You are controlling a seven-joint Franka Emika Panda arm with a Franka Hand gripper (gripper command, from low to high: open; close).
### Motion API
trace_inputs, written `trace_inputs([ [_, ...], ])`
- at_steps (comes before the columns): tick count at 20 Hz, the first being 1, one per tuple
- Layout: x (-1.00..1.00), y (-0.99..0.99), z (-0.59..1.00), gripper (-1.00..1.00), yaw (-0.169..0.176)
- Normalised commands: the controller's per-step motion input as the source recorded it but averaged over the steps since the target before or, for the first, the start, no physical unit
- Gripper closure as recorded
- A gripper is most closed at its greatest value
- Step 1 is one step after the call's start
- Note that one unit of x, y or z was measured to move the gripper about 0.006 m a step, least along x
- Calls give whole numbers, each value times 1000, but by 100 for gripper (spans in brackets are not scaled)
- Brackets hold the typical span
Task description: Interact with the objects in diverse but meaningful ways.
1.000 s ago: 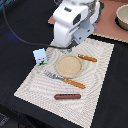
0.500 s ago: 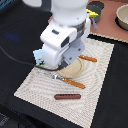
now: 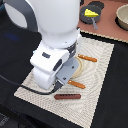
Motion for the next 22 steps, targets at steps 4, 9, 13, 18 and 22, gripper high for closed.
trace_inputs([
  [4, 414, -604, 66, -100, 62],
  [9, 626, -436, -14, -100, 47],
  [13, 784, -258, -56, -100, 36],
  [18, 583, -77, -73, -100, 44],
  [22, 264, -21, -151, -100, 44],
])
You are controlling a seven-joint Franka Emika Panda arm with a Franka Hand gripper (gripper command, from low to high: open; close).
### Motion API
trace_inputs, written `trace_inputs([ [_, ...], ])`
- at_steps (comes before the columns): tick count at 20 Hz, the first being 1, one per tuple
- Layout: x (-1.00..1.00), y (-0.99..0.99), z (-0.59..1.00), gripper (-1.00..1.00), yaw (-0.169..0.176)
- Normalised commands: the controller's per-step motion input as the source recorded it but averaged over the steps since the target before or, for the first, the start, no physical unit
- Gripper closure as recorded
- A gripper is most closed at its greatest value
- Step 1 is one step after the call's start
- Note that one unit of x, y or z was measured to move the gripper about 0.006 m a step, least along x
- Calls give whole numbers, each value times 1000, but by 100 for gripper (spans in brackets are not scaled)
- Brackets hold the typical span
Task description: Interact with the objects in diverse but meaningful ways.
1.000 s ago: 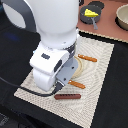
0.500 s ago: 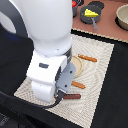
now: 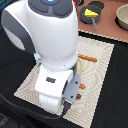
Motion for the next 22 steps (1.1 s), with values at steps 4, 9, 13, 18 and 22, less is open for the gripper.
trace_inputs([
  [4, 15, -92, -134, -100, 30],
  [9, -45, -166, -96, -100, 11],
  [13, 136, -466, 111, -100, 0],
  [18, 101, -235, -43, -100, 0],
  [22, 206, -106, -46, -100, 1],
])
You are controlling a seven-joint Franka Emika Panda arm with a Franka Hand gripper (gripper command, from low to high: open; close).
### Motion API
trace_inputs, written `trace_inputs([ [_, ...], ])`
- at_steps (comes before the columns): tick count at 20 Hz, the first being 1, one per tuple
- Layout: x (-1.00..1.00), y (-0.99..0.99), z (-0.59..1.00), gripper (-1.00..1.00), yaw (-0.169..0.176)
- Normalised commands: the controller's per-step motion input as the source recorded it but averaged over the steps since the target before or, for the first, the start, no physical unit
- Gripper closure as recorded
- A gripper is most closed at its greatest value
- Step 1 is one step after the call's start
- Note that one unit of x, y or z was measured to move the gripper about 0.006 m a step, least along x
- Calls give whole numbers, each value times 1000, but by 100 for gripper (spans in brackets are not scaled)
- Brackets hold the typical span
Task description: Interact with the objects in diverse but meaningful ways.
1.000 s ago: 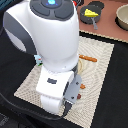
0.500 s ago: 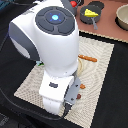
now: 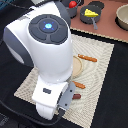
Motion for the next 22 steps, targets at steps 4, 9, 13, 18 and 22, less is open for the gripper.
trace_inputs([
  [4, 559, 0, 124, -100, 0],
  [9, 557, 0, 157, -100, 2],
  [13, 480, -35, 22, -100, 17],
  [18, 466, -4, 1, 100, 17],
  [22, 476, 0, 0, 100, 10],
])
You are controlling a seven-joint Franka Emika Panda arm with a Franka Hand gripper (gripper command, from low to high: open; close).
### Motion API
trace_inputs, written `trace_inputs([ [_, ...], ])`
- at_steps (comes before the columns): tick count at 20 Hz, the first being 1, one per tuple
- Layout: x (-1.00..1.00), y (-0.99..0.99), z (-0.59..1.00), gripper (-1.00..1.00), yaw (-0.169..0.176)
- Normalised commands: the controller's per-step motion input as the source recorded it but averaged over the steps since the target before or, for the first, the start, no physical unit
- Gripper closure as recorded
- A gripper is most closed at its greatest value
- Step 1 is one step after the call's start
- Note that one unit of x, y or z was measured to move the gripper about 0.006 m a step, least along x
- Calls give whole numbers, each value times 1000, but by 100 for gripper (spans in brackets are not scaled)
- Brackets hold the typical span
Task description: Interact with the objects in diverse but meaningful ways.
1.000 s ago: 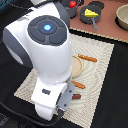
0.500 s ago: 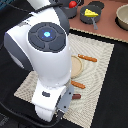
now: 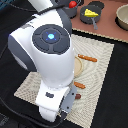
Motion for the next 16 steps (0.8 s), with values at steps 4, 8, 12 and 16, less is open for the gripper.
trace_inputs([
  [4, 450, 0, 0, 100, 2],
  [8, 433, 0, 0, 100, 1],
  [12, 356, -23, 0, 100, 3],
  [16, 301, -32, 190, 100, 20],
])
